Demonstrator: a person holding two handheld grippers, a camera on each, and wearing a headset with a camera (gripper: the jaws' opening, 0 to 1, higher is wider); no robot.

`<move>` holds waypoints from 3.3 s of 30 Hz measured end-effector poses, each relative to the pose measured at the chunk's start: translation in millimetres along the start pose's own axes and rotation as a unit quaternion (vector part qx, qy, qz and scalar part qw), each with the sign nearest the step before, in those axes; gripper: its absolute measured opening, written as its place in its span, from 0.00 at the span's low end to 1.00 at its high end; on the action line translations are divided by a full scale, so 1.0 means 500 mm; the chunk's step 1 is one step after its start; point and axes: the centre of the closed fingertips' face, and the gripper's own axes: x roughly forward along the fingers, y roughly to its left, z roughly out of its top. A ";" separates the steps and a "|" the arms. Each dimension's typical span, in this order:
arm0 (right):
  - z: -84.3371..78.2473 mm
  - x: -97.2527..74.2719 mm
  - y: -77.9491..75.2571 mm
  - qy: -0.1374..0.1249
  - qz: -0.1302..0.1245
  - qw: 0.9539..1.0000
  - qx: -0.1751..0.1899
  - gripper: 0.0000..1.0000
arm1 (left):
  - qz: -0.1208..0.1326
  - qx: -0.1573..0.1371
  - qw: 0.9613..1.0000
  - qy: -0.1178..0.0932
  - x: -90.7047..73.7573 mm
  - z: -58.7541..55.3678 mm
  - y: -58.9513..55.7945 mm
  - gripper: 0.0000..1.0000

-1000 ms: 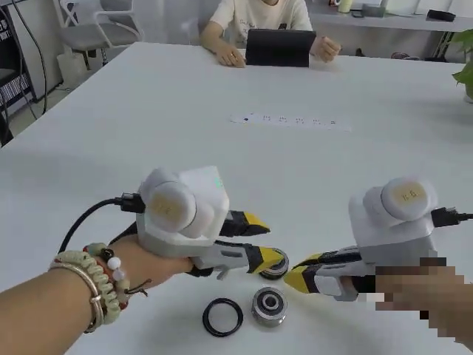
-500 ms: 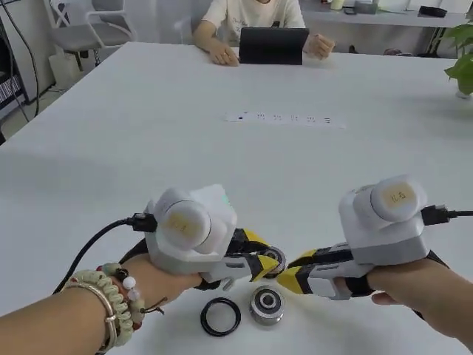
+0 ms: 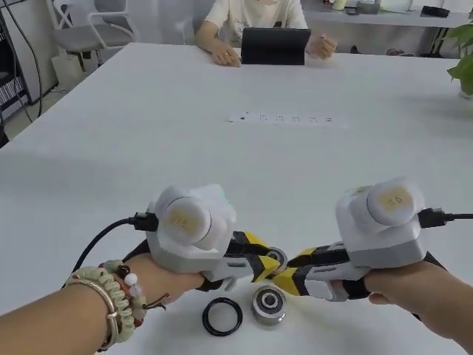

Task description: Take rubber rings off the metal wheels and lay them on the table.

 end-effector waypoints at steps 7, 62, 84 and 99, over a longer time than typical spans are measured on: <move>0.001 -0.001 -0.003 0.002 -0.005 1.000 -0.016 0.17 | 0.000 -0.002 1.000 -0.001 -0.001 -0.001 -0.002 0.07; 0.029 -0.022 -0.017 -0.026 0.004 0.985 0.170 0.00 | 0.002 0.007 1.000 -0.004 -0.011 -0.005 -0.002 0.07; 0.038 -0.022 -0.007 -0.026 0.005 0.986 0.162 0.00 | 0.005 0.005 1.000 -0.007 -0.012 -0.005 -0.002 0.07; 0.047 -0.024 0.004 -0.030 0.012 0.987 0.157 0.00 | 0.005 0.006 1.000 -0.008 -0.011 -0.005 -0.003 0.07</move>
